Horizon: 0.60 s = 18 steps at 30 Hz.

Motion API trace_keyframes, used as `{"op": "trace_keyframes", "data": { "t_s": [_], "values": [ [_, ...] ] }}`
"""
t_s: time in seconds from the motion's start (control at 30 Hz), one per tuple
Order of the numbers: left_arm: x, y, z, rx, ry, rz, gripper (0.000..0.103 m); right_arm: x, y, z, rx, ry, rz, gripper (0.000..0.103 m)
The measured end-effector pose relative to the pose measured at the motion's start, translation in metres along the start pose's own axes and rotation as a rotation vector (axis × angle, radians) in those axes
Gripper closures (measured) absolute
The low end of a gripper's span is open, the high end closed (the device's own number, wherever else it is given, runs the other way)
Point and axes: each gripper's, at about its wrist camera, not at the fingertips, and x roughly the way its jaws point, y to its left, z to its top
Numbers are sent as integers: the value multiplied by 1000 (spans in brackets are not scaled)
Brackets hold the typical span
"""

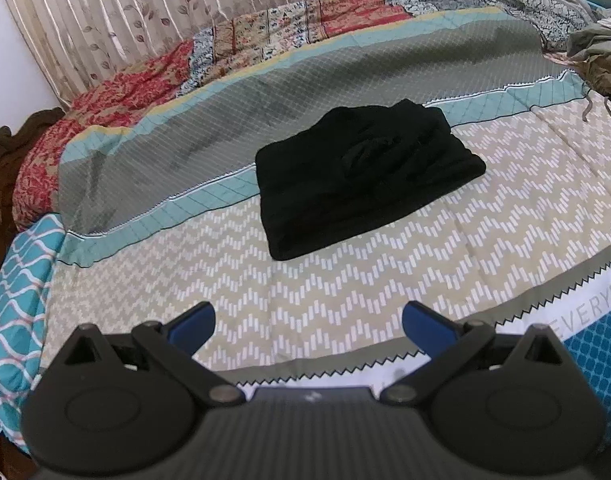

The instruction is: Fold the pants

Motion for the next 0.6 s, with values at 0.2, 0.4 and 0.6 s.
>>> {"op": "trace_keyframes", "data": {
  "t_s": [0.2,0.4,0.6],
  "values": [
    [22,-1,5,-14,40,-38,0,15,0,-3,-9,34,-25,0],
    [44,-1,9,-31,73,-75,0,30,3,-5,-22,57,-47,0],
    [74,9,10,-84,8,-164,0,44,15,-13,-90,21,-57,0]
  ]
}}
